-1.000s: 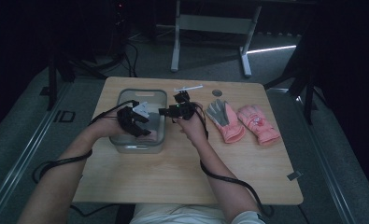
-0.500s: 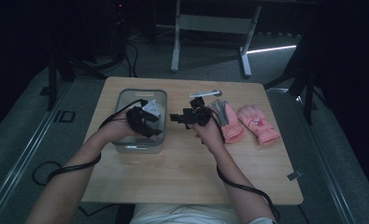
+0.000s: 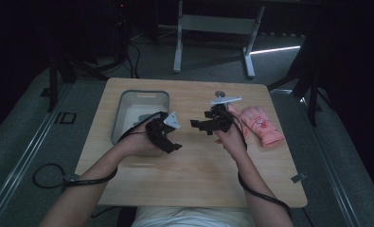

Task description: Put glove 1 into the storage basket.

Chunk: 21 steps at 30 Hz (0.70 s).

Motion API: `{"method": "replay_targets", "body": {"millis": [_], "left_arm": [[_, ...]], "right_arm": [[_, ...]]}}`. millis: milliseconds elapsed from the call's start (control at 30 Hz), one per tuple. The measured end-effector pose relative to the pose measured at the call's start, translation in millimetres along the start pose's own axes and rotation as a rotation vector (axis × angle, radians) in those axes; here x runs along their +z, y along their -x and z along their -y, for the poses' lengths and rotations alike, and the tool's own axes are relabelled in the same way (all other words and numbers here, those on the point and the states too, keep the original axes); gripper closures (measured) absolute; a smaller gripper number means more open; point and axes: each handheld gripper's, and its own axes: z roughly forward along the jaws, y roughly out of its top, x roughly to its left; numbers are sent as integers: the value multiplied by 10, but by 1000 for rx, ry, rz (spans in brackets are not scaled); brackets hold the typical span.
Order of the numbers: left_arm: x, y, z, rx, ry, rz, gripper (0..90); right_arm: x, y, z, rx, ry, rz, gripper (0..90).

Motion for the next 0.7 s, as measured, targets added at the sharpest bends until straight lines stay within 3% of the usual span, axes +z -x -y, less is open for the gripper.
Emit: {"method": "replay_targets", "body": {"millis": [67,133,233,300,367,467,633,667,700], "left_arm": [[36,37,-13,-15,7,18,183],[68,76,-20,-31,15,-7,138],[109,124,-25,-62,56,-8,95],[155,177,-35,-63,55,-30,89],[210,234,-40,-48,44,-30,81],[300,325,-24,-42,48,-13,74],[445,479,55,-70,81,7,47],[472,512,75,-74,86,11,18],[502,550,95,-77,87,15,18]], "right_arm": [[-53,42,32,4,-9,10,157],[-104,83,66,30,-14,16,153],[-170,144,119,29,-18,37,137],[-206,189,143,37,-11,15,138],[-240,228,159,32,-2,32,157],[-291,297,178,30,10,30,281],[-355,458,213,30,-4,111,516],[-369,529,226,39,-26,157,579],[-369,529,226,39,-26,157,579]]}}
